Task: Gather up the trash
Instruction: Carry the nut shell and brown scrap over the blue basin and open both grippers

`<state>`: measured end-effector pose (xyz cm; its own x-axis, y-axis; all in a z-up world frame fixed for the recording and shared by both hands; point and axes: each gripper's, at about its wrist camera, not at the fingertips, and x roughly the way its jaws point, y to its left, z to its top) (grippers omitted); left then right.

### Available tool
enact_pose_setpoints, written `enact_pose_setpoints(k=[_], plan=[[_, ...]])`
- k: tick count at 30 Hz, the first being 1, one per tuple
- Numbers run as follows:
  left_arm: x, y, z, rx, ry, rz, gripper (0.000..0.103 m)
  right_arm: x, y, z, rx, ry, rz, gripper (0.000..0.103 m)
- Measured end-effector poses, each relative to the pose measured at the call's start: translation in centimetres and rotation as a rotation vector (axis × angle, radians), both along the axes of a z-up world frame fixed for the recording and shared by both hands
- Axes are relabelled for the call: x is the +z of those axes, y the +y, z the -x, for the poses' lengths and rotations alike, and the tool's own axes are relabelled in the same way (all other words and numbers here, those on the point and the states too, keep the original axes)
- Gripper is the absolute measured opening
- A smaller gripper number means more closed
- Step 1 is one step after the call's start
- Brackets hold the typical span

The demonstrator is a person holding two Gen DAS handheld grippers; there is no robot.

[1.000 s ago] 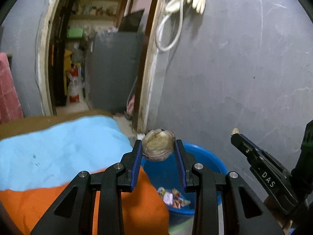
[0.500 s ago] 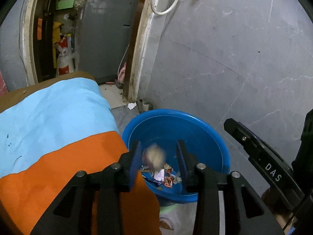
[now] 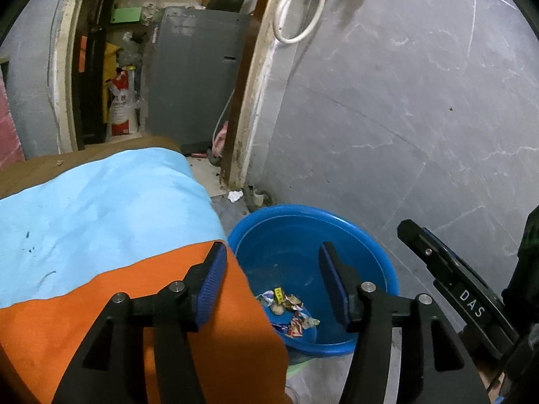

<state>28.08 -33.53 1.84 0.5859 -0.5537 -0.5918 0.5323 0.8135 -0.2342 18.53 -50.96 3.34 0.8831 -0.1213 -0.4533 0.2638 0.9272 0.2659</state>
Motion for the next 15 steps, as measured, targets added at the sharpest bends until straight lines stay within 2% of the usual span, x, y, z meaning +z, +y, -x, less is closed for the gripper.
enact_pose_setpoints(k=[4, 9, 11, 15], plan=[[0.5, 1.0, 0.2, 0.022, -0.009, 0.0, 0.055, 0.1, 0.1, 0.1, -0.004, -0.007, 0.011, 0.046], [1.3, 2.6, 0.7, 0.065, -0.031, 0.012, 0.072, 0.4, 0.3, 0.2, -0.012, -0.014, 0.011, 0.055], [1.5, 3.2, 1.1, 0.079, -0.04, 0.014, 0.074, 0.6, 0.5, 0.3, -0.014, -0.019, 0.01, 0.07], [2.1, 4.4, 1.8, 0.112, -0.069, 0.002, 0.083, 1.2, 1.4, 0.7, -0.01, -0.043, 0.026, 0.079]])
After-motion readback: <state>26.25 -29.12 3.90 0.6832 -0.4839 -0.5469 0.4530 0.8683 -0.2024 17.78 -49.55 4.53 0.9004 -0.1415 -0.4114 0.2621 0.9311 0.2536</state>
